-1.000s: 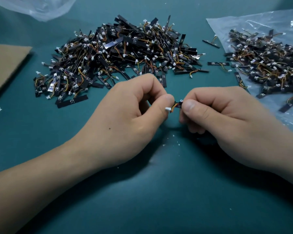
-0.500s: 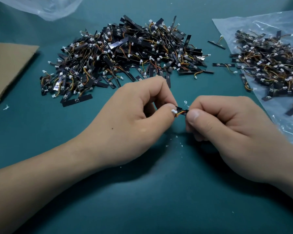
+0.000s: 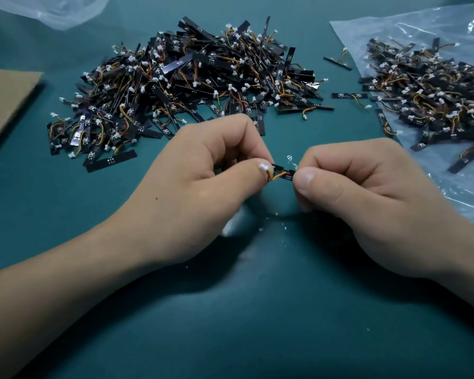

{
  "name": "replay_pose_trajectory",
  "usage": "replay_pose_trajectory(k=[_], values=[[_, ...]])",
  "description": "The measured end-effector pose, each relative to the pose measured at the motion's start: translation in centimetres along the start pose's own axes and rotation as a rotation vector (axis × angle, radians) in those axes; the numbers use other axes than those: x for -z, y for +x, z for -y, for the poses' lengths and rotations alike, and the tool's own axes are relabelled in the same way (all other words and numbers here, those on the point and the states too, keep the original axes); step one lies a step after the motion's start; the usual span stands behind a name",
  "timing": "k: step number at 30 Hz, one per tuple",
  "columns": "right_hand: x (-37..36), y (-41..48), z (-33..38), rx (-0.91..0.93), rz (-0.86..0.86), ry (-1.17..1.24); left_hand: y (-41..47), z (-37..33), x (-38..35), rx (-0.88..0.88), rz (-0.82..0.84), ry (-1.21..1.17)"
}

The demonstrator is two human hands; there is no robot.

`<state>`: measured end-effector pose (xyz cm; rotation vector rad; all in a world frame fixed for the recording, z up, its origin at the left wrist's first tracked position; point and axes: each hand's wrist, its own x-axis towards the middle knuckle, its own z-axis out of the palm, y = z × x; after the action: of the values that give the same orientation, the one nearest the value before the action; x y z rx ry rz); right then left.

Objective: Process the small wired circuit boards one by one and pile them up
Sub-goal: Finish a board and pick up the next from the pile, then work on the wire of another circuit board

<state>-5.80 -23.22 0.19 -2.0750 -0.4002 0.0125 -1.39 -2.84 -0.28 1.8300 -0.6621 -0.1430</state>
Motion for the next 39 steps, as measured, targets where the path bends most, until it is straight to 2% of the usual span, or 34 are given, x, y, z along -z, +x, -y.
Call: replay_pose_trajectory(k=[7,10,17,21,23,26,27,29,32,34,36,39], values=[[-0.1,-0.1,0.2,0.017,0.039,-0.028,-0.1,0.0,0.2,0.007,0.032,-0.075],[-0.1,-0.1,0.1,0.023,0.075,-0.045,-0.2,0.1,0.1,0.001,0.080,-0.037],[0.2,-0.6,0.2,0.105,0.130,-0.072,-0.1,0.1,0.2,-0.012,0.086,-0.101],[0.1,-0.5,0.0,0.162,0.159,-0.143,-0.1,0.2,0.4,-0.028,0.131,-0.057],[0.1,-0.5,-0.2,0.173,0.105,-0.115,0.0,0.3,0.5,-0.069,0.081,-0.039],[0.1,-0.3,-0.5,0.156,-0.194,0.107,0.4,0.3,0.7,-0.090,-0.183,0.025],[0.2,-0.1,-0.5,0.115,-0.290,0.207,0.4,0.4,0.7,-0.072,-0.247,0.100],[0.0,0.4,-0.8,0.029,-0.362,0.267,0.2,0.4,0.2,-0.011,-0.234,0.327],[-0.4,0.1,-0.9,0.079,-0.198,-0.037,-0.1,0.5,-0.6,0.062,-0.091,0.681],[-0.8,-0.3,-0.7,0.136,-0.079,-0.292,-0.2,0.5,-0.9,0.066,-0.046,0.808],[-1.0,-0.5,-0.5,0.161,-0.058,-0.412,-0.4,0.4,-0.9,0.049,-0.041,0.847],[-1.0,-0.6,-0.2,0.165,-0.115,-0.393,-0.3,0.4,-0.6,0.055,-0.082,0.782]])
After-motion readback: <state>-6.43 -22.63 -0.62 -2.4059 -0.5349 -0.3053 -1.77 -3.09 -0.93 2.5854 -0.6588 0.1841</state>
